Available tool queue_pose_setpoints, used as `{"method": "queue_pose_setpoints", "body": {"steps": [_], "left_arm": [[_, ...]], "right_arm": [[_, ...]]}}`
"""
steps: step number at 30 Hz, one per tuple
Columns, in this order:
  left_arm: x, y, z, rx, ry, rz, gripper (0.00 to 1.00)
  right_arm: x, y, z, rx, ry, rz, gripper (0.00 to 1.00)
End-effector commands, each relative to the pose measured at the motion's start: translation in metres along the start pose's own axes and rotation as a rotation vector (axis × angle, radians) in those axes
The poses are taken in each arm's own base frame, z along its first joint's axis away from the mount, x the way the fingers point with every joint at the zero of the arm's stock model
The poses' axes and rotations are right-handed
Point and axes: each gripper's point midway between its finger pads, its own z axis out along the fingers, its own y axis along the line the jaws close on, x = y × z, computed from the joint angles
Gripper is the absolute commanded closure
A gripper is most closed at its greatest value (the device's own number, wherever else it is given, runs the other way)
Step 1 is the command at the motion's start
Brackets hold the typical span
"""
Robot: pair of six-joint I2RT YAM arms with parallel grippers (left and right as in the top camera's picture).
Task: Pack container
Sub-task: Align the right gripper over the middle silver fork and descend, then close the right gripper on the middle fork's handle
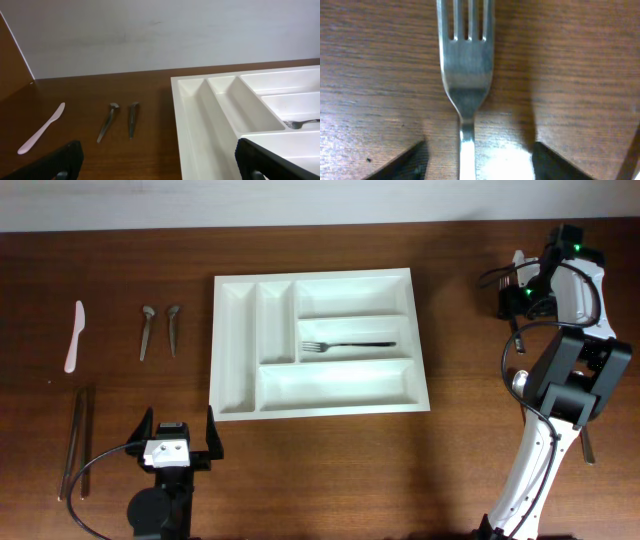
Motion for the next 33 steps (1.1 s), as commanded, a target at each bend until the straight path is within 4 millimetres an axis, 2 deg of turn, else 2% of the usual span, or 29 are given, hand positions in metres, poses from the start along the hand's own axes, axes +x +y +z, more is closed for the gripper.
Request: {"method": "queue_pose_setpoints", "body": {"steps": [1, 5, 9, 19, 29, 33], "left_arm": [[0.002, 0.001, 0.000, -0.005, 0.004, -0.010, 0.01], [0.002, 0.001, 0.000, -0.005, 0.004, -0.010, 0.01], [0.002, 0.001, 0.000, -0.005, 0.004, -0.010, 0.01], [0.002, 0.001, 0.000, -0.005, 0.004, -0.010, 0.01], [0.002, 0.001, 0.000, -0.005, 0.004, -0.010, 0.01], [0.002, 0.001, 0.000, -0.005, 0.004, -0.010, 0.01]], "right_arm": [[0.006, 0.002, 0.014, 0.006, 0.033, 0.003, 0.46], [0.005, 0.001, 0.014, 0.009, 0.026, 0.002, 0.60], [0.001, 0.001, 0.014, 0.011, 0.011, 0.001, 0.66], [-0.003, 0.009, 0.015, -0.018, -0.001, -0.006, 0.66], [-0.014, 0.032, 0.015, -0.022, -0.011, -0.059, 0.66], [-0.016, 0.032, 0.015, -0.018, -0.021, -0.060, 0.67]]}}
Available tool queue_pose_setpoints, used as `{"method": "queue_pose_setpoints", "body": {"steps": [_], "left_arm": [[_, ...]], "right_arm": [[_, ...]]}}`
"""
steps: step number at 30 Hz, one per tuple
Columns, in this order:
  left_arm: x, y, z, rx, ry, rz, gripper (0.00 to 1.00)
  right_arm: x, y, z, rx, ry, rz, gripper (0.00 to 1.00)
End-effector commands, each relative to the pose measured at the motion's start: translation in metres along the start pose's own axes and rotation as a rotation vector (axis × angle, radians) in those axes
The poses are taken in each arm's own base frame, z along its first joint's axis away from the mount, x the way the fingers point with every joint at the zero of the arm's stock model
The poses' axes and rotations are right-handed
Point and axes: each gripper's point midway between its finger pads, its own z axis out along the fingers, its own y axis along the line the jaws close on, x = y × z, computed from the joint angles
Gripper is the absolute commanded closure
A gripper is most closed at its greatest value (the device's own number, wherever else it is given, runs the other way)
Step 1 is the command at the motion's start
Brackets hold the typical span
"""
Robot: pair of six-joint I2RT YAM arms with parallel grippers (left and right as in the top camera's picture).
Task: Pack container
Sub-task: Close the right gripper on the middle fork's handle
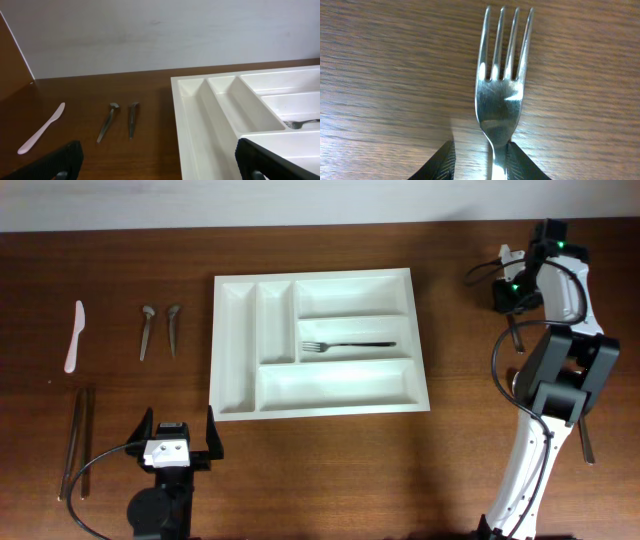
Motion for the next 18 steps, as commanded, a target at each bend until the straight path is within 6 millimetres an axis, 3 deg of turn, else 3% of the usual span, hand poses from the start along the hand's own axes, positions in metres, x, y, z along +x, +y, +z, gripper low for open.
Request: {"method": "queue_pose_setpoints", "body": {"steps": [1, 18], "left_arm": [[0.0023, 0.0013, 0.0001, -0.005, 0.004, -0.010, 0.01], [0.0023, 0.0013, 0.0001, -0.005, 0.004, -0.010, 0.01]], "right_arm": [[0.0045, 0.0075, 0.0132, -0.023, 0.020, -0.007, 0.67], [0.0052, 0.0056, 0.0131, -0.015, 0.023, -0.007, 0.80]]}}
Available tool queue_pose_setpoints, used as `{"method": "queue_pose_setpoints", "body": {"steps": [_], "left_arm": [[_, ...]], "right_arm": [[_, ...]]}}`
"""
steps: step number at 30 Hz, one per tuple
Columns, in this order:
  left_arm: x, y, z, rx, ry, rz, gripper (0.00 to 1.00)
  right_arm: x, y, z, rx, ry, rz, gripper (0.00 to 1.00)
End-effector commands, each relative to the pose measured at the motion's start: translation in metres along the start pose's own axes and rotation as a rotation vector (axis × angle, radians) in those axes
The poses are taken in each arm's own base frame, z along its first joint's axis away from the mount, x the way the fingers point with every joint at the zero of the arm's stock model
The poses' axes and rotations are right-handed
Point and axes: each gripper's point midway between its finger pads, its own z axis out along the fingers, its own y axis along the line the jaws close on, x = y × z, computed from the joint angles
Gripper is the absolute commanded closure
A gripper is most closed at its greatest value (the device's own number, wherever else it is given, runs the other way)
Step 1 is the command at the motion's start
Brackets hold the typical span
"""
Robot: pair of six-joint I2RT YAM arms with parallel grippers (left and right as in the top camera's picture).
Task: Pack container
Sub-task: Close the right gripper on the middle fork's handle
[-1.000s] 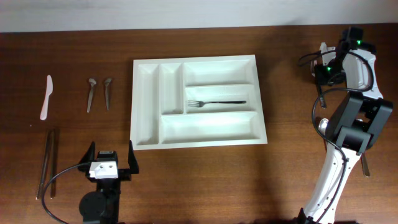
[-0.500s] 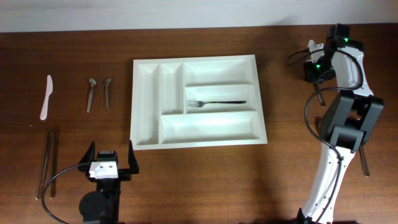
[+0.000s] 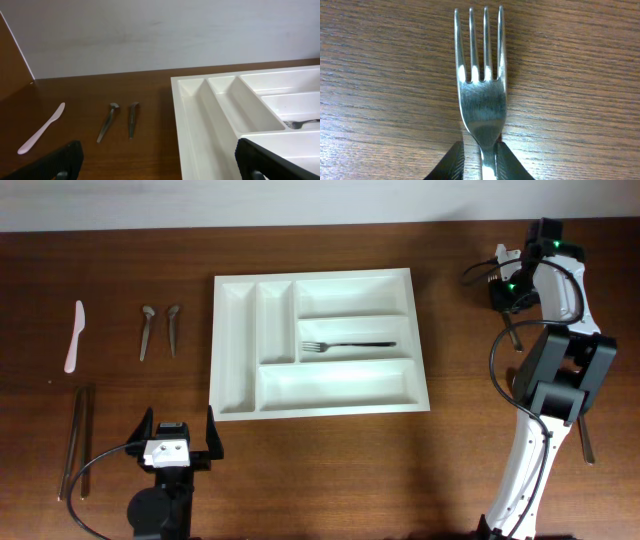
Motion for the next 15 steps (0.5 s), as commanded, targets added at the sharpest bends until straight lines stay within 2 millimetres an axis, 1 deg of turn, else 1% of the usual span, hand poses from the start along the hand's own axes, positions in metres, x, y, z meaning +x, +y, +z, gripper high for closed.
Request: {"method": "queue_pose_setpoints", "body": {"steps": [1, 15], "left_arm": [[0.0023, 0.0013, 0.0001, -0.005, 0.004, -0.010, 0.01], [0.0023, 0.0013, 0.0001, -0.005, 0.004, -0.010, 0.01]], "right_arm": [[0.0072, 0.0009, 0.0122, -0.008, 0.026, 0.001, 0.80], [0.0074, 0.0013, 0.0122, -0.009, 0.027, 0.000, 0.85]]}}
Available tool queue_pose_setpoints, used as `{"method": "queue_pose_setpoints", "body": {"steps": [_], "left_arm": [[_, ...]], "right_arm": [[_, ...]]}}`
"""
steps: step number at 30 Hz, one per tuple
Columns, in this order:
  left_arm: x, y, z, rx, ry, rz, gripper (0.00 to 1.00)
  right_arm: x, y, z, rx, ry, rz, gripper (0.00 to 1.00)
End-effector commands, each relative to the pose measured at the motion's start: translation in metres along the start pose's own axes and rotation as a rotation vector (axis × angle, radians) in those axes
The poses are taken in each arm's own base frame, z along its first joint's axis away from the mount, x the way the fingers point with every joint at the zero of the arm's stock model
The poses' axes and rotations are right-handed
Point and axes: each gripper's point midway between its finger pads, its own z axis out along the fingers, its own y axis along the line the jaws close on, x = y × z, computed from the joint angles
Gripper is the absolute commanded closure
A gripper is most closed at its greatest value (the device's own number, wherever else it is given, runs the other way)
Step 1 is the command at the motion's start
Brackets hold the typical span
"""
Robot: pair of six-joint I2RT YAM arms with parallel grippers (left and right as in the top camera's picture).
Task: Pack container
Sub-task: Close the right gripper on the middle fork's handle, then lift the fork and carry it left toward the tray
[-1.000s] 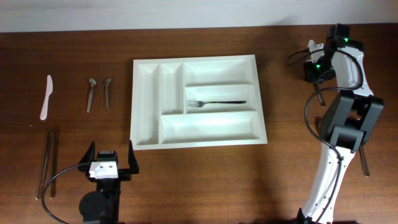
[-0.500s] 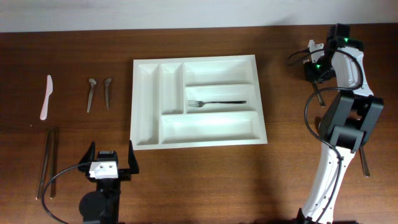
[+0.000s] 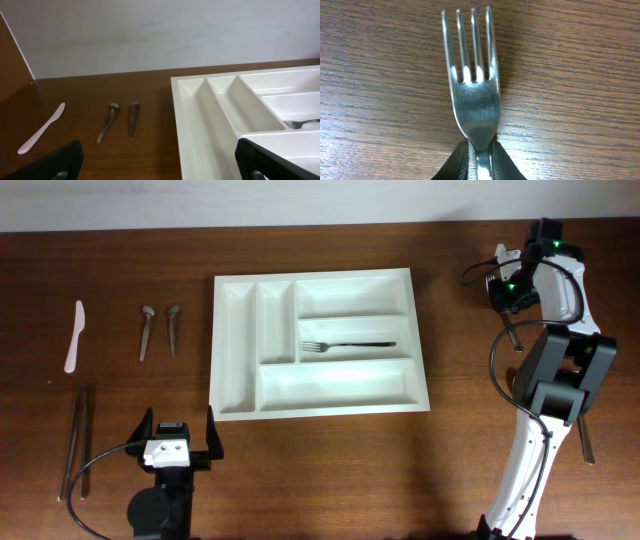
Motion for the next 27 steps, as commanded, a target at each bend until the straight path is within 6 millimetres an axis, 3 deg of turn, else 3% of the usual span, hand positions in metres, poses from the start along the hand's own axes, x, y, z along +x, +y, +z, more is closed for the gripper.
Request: {"method": "queue_pose_setpoints", "body": {"steps": [1, 8, 18, 27], "left_arm": [[0.002, 0.001, 0.000, -0.005, 0.004, -0.010, 0.01], [0.002, 0.001, 0.000, -0.005, 0.004, -0.010, 0.01], [0.002, 0.001, 0.000, -0.005, 0.004, -0.010, 0.01], [0.002, 0.001, 0.000, -0.005, 0.004, -0.010, 0.01]], "right_arm": [[0.007, 0.001, 0.012, -0.009, 0.027, 0.000, 0.85], [0.007, 0.001, 0.012, -0.008, 0.027, 0.000, 0.92], [0.007, -0.001, 0.009, 0.003, 0.028, -0.003, 0.91], [0.003, -0.005, -0.017, 0.037, 0.014, -0.015, 0.96]]}}
